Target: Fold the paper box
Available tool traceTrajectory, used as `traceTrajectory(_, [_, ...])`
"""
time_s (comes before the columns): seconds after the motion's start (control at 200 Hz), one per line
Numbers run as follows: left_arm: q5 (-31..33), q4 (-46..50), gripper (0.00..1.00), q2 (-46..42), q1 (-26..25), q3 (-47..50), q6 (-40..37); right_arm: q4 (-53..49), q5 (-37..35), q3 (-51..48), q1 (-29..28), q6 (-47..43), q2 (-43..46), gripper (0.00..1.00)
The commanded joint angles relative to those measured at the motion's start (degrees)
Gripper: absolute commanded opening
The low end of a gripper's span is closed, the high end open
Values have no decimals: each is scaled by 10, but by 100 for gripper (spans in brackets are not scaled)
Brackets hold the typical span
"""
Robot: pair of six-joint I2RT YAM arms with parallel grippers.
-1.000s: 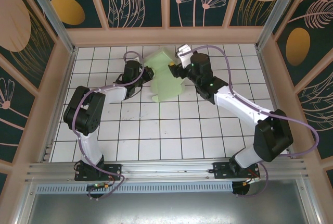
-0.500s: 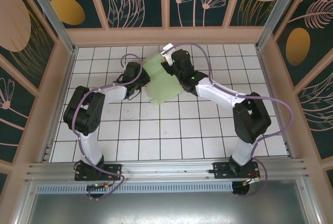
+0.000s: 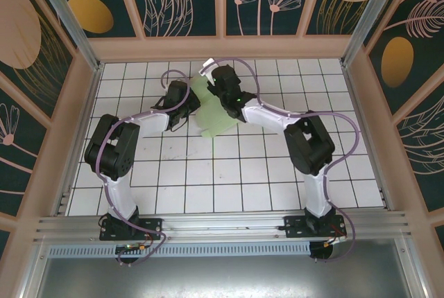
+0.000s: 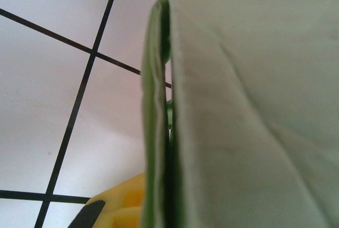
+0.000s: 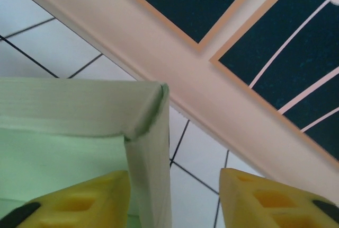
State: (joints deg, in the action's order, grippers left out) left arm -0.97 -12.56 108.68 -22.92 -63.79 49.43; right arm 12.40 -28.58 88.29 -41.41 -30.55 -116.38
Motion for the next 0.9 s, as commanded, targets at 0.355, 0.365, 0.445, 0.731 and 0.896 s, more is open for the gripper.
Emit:
traceTrajectory(0.355, [-5, 7, 0, -8, -1, -13, 3, 24, -66, 41, -13, 0, -29, 29])
traceTrajectory(0.365, [-5, 6, 0, -8, -1, -12, 3, 23, -62, 39, -14, 2, -26, 34])
traceTrajectory(0.445, [-5, 6, 0, -8, -1, -12, 4, 11, -39, 24, -13, 17, -14, 53])
traceTrajectory(0.731, [-13, 5, 0, -9, 0, -11, 1, 11, -32, -45, -4, 45, 14, 54])
traceTrajectory(0.896, [-15, 3, 0, -8, 0, -10, 4, 7, -50, -54, 0, 43, 14, 52])
